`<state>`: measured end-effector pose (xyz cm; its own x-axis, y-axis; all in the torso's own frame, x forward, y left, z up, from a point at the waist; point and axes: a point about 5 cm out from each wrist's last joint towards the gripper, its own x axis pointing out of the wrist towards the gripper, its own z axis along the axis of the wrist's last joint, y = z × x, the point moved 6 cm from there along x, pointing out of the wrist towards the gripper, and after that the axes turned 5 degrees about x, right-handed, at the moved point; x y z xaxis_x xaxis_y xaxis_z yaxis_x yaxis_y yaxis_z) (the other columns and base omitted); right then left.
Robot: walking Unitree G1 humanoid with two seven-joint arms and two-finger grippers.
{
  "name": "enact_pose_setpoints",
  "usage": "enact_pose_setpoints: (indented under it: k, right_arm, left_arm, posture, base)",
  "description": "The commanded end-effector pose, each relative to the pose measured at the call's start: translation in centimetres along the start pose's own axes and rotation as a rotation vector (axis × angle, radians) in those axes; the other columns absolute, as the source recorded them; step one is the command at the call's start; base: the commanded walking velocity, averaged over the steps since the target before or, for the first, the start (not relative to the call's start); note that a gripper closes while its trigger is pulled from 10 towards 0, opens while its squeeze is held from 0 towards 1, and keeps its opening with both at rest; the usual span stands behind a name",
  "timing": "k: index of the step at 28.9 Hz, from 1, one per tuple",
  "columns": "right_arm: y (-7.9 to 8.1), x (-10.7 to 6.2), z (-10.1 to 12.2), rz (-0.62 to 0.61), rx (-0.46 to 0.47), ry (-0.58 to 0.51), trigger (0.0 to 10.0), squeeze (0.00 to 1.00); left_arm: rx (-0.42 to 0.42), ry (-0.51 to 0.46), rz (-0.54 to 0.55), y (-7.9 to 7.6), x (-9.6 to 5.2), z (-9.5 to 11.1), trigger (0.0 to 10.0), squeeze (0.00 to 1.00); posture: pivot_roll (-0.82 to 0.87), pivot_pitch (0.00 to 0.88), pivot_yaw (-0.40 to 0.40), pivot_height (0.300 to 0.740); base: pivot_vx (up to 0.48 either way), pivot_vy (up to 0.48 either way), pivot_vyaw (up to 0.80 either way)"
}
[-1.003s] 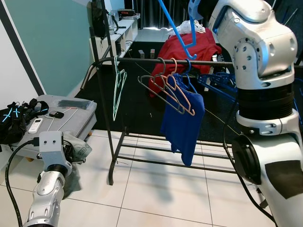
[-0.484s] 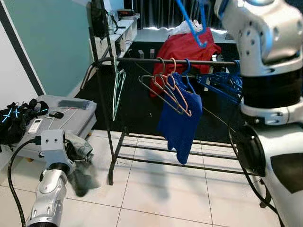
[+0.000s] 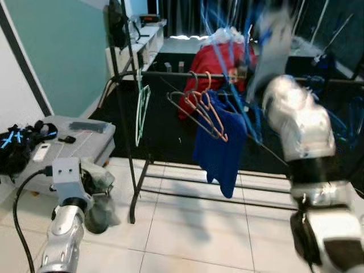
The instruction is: Hang hanger
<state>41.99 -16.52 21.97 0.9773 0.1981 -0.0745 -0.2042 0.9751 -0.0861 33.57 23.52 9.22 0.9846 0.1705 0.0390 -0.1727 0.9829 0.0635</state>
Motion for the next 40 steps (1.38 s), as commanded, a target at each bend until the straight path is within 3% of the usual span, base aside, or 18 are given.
enact_pose_setpoints:
  k: [1, 2, 3, 4, 5, 7, 9, 10, 11, 14, 15, 20, 30, 35, 40]
  right_arm:
    - [2.1, -2.2, -6.2, 0.058, 0.053, 0.095, 10.0, 0.0]
    - [2.1, -2.2, -6.2, 0.058, 0.053, 0.095, 10.0, 0.0]
    - [3.2, -4.3, -10.4, 0.083, 0.095, 0.173, 10.0, 0.0]
    - [3.2, -4.3, -10.4, 0.083, 0.095, 0.173, 10.0, 0.0]
    - [4.6, -6.3, -13.0, 0.125, 0.104, 0.216, 10.0, 0.0]
    - [4.6, -6.3, -13.0, 0.125, 0.104, 0.216, 10.0, 0.0]
    - [6.8, -9.2, -15.7, 0.196, 0.124, 0.214, 10.0, 0.0]
    - [6.8, -9.2, -15.7, 0.196, 0.124, 0.214, 10.0, 0.0]
    - [7.3, -9.8, -16.1, 0.206, 0.142, 0.198, 10.0, 0.0]
    - [7.4, -9.9, -16.1, 0.208, 0.163, 0.179, 10.0, 0.0]
    - [7.4, -9.9, -16.2, 0.21, 0.178, 0.176, 10.0, 0.0]
    - [7.2, -10.1, -15.7, 0.221, 0.217, 0.175, 10.0, 0.0]
    - [6.7, -11.0, -13.9, 0.213, 0.275, 0.138, 10.0, 0.0]
    - [6.8, -11.8, -12.2, 0.199, 0.32, 0.074, 10.0, 0.0]
    - [6.3, -11.5, -11.5, 0.169, 0.329, 0.043, 10.0, 0.0]
  left_arm:
    - [0.013, 0.023, 0.016, 0.4, -1.4, -0.5, 10.0, 0.0]
    - [0.013, 0.023, 0.016, 0.4, -1.4, -0.5, 10.0, 0.0]
    - [0.017, 0.036, 0.016, 0.3, -2.2, -0.8, 10.0, 0.0]
    - [0.017, 0.036, 0.016, 0.3, -2.2, -0.8, 10.0, 0.0]
    - [0.015, 0.049, 0.021, 0.1, -3.1, -1.0, 10.0, 0.0]
    - [0.015, 0.049, 0.021, 0.1, -3.1, -1.0, 10.0, 0.0]
    - [0.004, 0.083, -0.046, -2.4, -5.8, -1.8, 10.0, 0.0]
    - [0.004, 0.083, -0.046, -2.4, -5.8, -1.8, 10.0, 0.0]
    - [0.004, 0.087, -0.081, -3.5, -6.9, -2.0, 10.0, 0.0]
    - [0.003, 0.084, -0.095, -4.0, -7.4, -2.0, 10.0, 0.0]
    - [-0.036, 0.091, -0.079, -3.6, -7.4, -2.3, 10.0, 0.0]
    - [-0.072, 0.084, -0.024, -2.0, -7.3, -1.5, 10.0, 0.0]
    - [-0.076, 0.058, -0.006, -0.8, -7.4, 0.6, 10.0, 0.0]
    - [-0.066, 0.035, -0.018, 0.6, -8.1, 2.4, 10.0, 0.0]
    - [-0.05, 0.032, -0.027, 0.9, -7.8, 2.6, 10.0, 0.0]
  posture:
    - [0.01, 0.0, -0.011, 0.74]
    - [0.01, 0.0, -0.011, 0.74]
    - [0.01, 0.0, -0.016, 0.74]
    - [0.01, 0.0, -0.016, 0.74]
    - [0.01, 0.0, -0.026, 0.74]
    - [0.01, 0.0, -0.026, 0.74]
    - [0.03, 0.0, -0.019, 0.74]
    - [0.03, 0.0, -0.019, 0.74]
    - [0.03, 0.0, -0.017, 0.74]
    - [0.03, 0.0, -0.015, 0.74]
    - [0.04, 0.0, -0.016, 0.74]
    - [0.06, 0.0, -0.05, 0.74]
    - [0.08, 0.0, -0.062, 0.74]
    - [0.07, 0.041, -0.042, 0.74]
    - [0.08, 0.052, -0.03, 0.74]
  base:
    - [0.0, 0.0, 0.8]
    - [0.0, 0.0, 0.8]
    - [0.0, 0.0, 0.8]
    - [0.0, 0.0, 0.8]
    - [0.0, 0.0, 0.8]
    - [0.0, 0.0, 0.8]
    - [0.0, 0.0, 0.8]
    - [0.0, 0.0, 0.8]
    - [0.0, 0.0, 0.8]
    - [0.0, 0.0, 0.8]
    - [0.0, 0.0, 0.8]
    - [0.0, 0.0, 0.8]
    - [0.0, 0.0, 0.8]
    - [0.0, 0.0, 0.8]
    - [0.0, 0.0, 0.8]
